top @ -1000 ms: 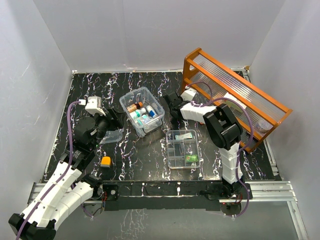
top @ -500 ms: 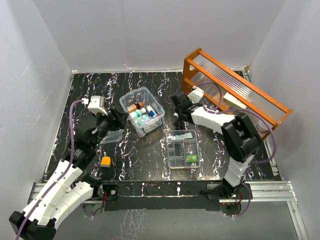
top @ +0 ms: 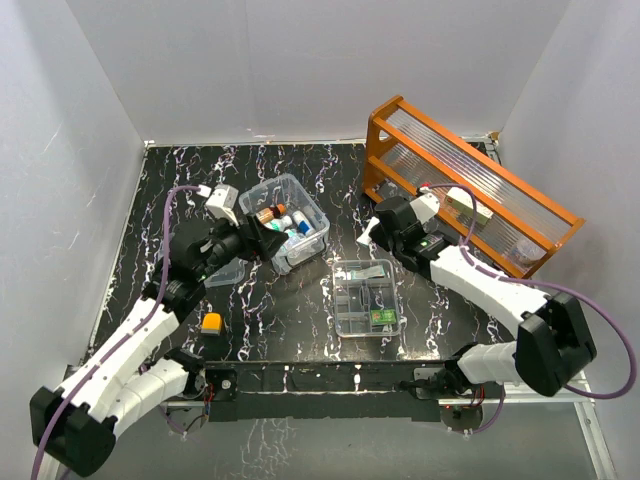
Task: Organize the medicine kit
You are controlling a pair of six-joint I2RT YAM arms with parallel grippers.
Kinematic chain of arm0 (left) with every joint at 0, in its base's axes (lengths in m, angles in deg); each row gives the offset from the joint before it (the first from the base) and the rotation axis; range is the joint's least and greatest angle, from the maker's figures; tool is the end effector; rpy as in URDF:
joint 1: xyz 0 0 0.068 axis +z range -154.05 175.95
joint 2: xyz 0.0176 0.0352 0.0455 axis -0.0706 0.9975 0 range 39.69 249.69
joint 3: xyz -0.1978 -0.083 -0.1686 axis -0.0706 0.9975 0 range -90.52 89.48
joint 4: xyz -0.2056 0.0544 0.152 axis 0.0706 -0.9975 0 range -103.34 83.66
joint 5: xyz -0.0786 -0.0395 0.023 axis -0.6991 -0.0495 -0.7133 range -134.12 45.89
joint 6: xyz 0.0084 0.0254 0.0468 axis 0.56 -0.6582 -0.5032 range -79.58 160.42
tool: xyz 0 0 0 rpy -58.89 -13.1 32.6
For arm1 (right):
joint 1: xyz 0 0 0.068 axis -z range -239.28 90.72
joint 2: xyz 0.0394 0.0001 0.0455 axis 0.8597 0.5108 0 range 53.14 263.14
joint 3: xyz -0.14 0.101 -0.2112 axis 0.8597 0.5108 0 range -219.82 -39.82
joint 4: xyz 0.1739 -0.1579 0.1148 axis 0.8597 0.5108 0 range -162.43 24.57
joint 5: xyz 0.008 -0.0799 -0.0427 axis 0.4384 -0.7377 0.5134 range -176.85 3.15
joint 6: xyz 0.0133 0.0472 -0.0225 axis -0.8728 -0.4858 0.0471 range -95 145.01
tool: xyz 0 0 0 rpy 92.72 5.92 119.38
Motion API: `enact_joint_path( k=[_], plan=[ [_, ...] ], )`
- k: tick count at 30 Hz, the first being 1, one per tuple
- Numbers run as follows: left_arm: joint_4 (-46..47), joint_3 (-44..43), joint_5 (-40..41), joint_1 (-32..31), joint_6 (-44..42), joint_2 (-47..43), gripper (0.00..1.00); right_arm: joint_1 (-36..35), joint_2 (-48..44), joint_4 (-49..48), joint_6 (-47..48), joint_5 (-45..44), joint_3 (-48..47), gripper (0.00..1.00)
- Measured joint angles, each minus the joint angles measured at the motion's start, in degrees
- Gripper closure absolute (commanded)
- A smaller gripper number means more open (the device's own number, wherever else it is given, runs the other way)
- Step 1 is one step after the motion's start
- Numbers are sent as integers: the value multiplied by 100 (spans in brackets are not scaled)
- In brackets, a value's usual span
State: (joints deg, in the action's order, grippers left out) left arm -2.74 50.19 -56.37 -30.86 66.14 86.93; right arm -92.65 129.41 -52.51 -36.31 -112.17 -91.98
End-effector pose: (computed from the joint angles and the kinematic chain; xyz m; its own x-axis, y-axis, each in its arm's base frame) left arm 0.1752 -0.0971 0.3246 -0.3344 -0.3061 -0.8914 0.5379 0.7146 -0.4472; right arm 0.2437 0.1423 0.2508 -0.4895 0.6271 -0.6059 0.3938 0.7790 0.4880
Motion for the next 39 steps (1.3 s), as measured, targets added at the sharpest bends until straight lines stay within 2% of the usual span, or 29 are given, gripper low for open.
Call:
enact_joint_path(
  k=[4, 11, 19, 22, 26, 34, 35, 37, 39],
  plan=[
    [522, 0, -361, -179, 595, 612, 33, 0, -468, 13, -286, 225, 109, 100],
    [1738, -81, -55, -1617, 1390, 2103, 31, 0, -1095, 2, -1137, 638, 354, 100],
    [2822, -306, 264, -1847, 1961, 3261, 31, 0, -1668, -28, -1781, 911, 675, 100],
    [3163, -409, 317, -1869, 2094, 3475, 34, 0, -1672, -35, -1851, 951, 699, 100],
    [3434, -562, 275, -1882, 2234, 3692, 46, 0, -1679, -37, -1858, 992, 702, 100],
    [3493, -616, 52, -1919, 2385, 3882, 87, 0, -1683, -44, -1853, 1067, 717, 100],
    [3475, -629, 24, -1919, 2382, 3882, 92, 0, -1683, -52, -1851, 1069, 732, 97],
    [3425, -669, -22, -1923, 2354, 3882, 100, 0, -1683, -57, -1849, 1073, 778, 77],
    [3307, -706, -52, -1923, 2273, 3882, 100, 0, -1681, -37, -1812, 1069, 804, 59]
  ],
)
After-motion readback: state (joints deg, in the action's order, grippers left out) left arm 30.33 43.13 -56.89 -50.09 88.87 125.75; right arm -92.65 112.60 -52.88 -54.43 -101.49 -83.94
